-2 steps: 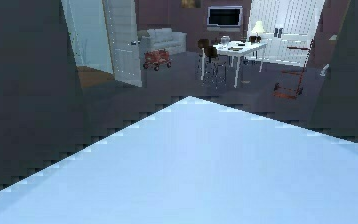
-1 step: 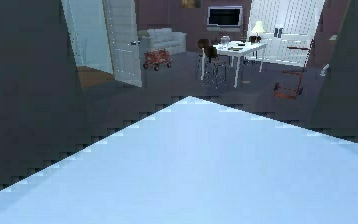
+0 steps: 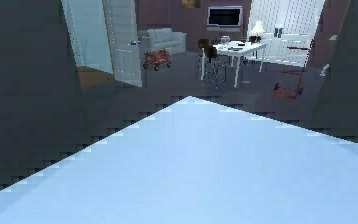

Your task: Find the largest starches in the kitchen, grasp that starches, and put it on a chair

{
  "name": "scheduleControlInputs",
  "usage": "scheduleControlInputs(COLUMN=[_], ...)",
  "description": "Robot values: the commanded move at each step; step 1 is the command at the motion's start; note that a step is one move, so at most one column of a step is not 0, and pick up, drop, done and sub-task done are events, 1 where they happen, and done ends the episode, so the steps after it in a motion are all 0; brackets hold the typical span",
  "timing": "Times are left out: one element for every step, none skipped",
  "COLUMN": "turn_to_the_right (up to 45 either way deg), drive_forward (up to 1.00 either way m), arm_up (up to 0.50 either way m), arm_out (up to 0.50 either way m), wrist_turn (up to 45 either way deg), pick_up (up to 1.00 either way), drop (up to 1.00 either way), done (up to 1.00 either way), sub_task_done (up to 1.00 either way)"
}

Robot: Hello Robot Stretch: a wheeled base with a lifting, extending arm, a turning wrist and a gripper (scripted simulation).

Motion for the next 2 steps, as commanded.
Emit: scheduleControlInputs(turn_to_the_right=[0.0, 0.0], drive_forward=[0.0, 0.0], arm_up=[0.0, 0.0], arm_out=[0.0, 0.0], wrist_turn=[45.0, 45.0], pick_up=[0.0, 0.0], drop=[0.0, 0.0], done=[0.0, 0.0], sub_task_done=[0.0, 0.0])
